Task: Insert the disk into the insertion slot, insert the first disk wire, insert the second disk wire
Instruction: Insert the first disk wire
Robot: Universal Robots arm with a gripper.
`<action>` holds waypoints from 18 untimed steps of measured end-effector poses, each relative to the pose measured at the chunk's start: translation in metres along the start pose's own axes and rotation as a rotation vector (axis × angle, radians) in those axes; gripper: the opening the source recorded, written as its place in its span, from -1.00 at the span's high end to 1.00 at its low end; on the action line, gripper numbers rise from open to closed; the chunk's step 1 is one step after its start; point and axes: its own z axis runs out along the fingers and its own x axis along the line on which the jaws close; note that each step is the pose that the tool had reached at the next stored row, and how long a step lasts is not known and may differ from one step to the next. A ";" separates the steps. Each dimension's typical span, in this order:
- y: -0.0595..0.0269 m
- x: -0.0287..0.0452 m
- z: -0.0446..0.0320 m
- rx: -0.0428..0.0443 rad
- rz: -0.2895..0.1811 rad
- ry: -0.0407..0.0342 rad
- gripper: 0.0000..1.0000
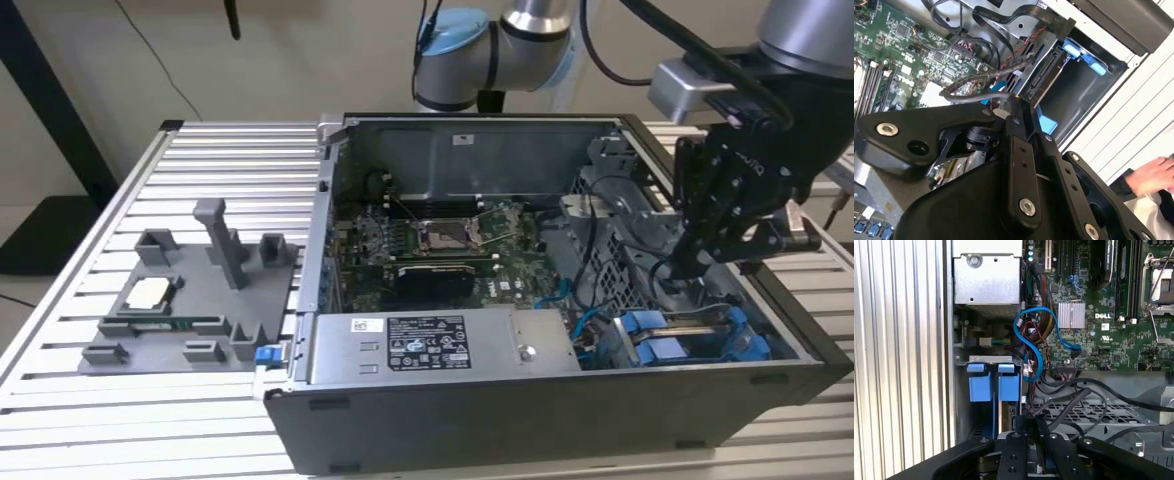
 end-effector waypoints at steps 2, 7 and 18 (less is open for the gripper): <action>-0.0010 0.0001 0.0004 -0.0027 0.000 0.0009 0.62; -0.0049 0.0010 0.0018 -0.0101 0.000 0.0017 0.62; -0.0137 0.0044 0.0065 -0.0236 0.000 0.0018 0.62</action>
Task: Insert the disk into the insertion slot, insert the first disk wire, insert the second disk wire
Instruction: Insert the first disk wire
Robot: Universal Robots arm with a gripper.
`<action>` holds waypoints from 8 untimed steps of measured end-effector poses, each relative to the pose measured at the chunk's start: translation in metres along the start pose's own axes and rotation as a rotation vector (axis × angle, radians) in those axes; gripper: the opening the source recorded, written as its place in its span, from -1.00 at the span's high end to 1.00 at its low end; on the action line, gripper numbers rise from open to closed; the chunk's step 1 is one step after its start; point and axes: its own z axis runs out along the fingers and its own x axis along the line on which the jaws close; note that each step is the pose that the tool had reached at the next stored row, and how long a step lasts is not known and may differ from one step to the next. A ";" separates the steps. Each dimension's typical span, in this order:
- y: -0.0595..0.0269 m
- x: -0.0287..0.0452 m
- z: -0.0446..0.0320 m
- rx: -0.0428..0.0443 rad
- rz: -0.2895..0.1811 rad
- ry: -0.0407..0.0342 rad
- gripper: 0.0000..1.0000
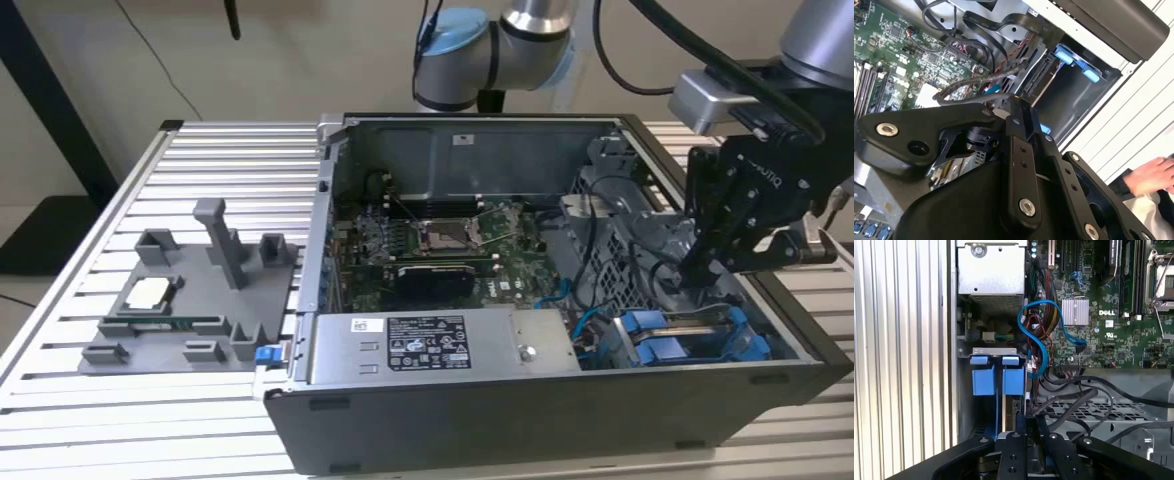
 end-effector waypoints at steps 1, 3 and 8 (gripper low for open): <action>-0.0006 0.0002 0.0005 -0.0006 0.000 -0.0001 0.62; -0.0013 0.0003 0.0009 -0.0009 0.000 0.0001 0.62; -0.0014 0.0003 0.0012 -0.0010 0.000 0.0003 0.62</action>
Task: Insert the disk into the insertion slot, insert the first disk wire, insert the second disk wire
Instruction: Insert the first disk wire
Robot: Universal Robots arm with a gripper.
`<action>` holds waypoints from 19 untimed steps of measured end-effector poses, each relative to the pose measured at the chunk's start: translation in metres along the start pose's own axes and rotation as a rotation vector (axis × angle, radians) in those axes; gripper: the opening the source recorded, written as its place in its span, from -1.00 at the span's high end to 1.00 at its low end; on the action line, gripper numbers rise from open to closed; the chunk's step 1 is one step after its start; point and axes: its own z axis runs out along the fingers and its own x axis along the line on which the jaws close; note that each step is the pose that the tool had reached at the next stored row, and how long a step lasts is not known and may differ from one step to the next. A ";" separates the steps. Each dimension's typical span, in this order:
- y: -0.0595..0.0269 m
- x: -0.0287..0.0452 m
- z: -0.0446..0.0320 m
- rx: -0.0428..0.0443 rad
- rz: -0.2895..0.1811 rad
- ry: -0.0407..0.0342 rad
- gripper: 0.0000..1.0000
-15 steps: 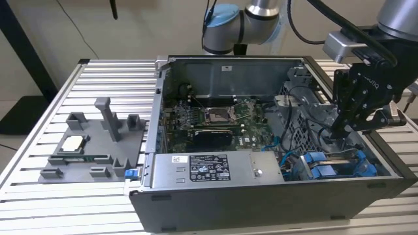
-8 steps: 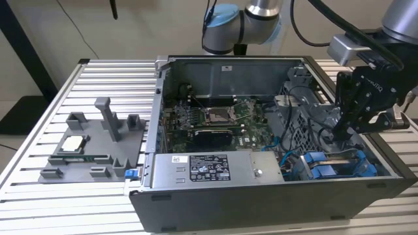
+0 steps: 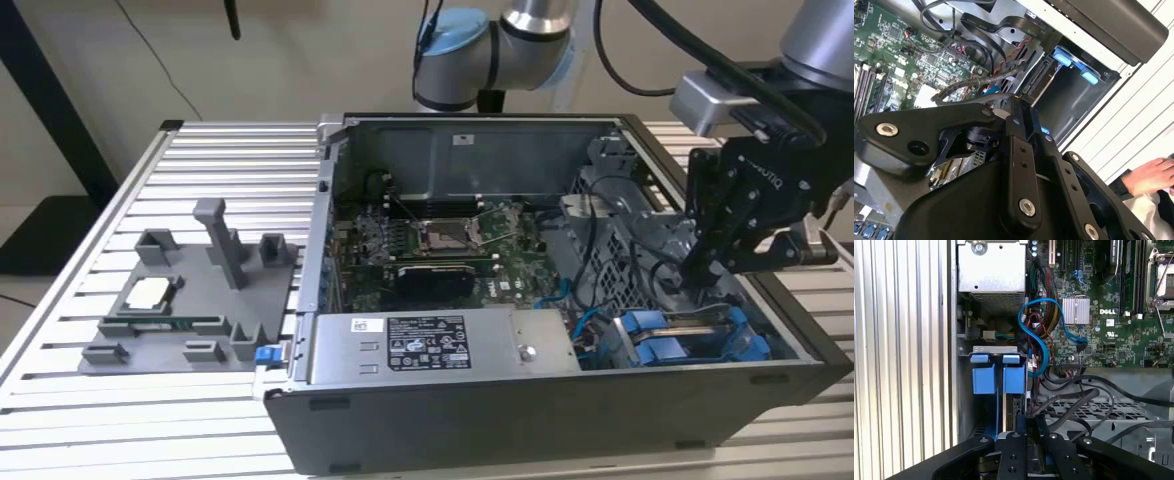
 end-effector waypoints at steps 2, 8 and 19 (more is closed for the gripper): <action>-0.0001 0.0000 0.0005 0.0000 0.000 0.0001 0.62; -0.0033 0.0001 0.0042 -0.0001 0.000 0.0001 0.62; -0.0051 0.0001 0.0086 -0.0001 0.000 0.0003 0.62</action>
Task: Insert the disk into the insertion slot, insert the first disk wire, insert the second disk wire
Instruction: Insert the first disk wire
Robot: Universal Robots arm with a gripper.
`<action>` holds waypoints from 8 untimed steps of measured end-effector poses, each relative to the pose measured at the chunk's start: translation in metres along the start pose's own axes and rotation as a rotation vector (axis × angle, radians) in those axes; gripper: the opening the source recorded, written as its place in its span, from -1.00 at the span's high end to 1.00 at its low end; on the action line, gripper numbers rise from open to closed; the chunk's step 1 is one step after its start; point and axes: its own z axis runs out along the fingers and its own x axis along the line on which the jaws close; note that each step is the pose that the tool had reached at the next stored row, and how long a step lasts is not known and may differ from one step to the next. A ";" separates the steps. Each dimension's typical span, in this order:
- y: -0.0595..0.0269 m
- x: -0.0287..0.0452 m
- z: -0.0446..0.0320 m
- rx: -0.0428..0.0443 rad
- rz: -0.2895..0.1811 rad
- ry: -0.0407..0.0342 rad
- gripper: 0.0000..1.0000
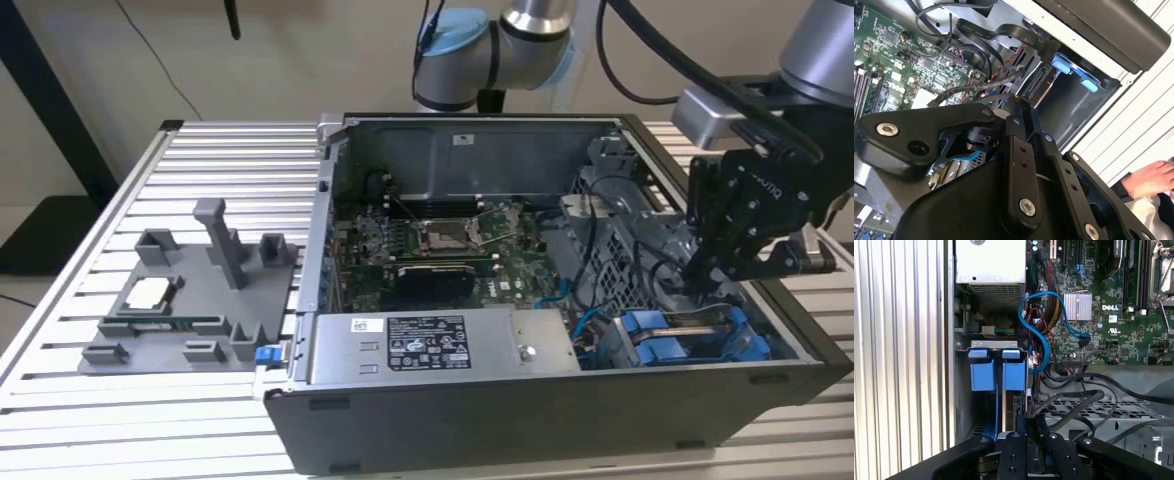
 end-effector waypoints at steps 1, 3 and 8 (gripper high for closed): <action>0.0000 0.0000 0.0002 0.0000 0.000 -0.0001 0.62; 0.0000 0.0000 0.0005 0.0000 0.000 0.0000 0.62; -0.0022 0.0008 0.0011 -0.0005 0.000 -0.0001 0.62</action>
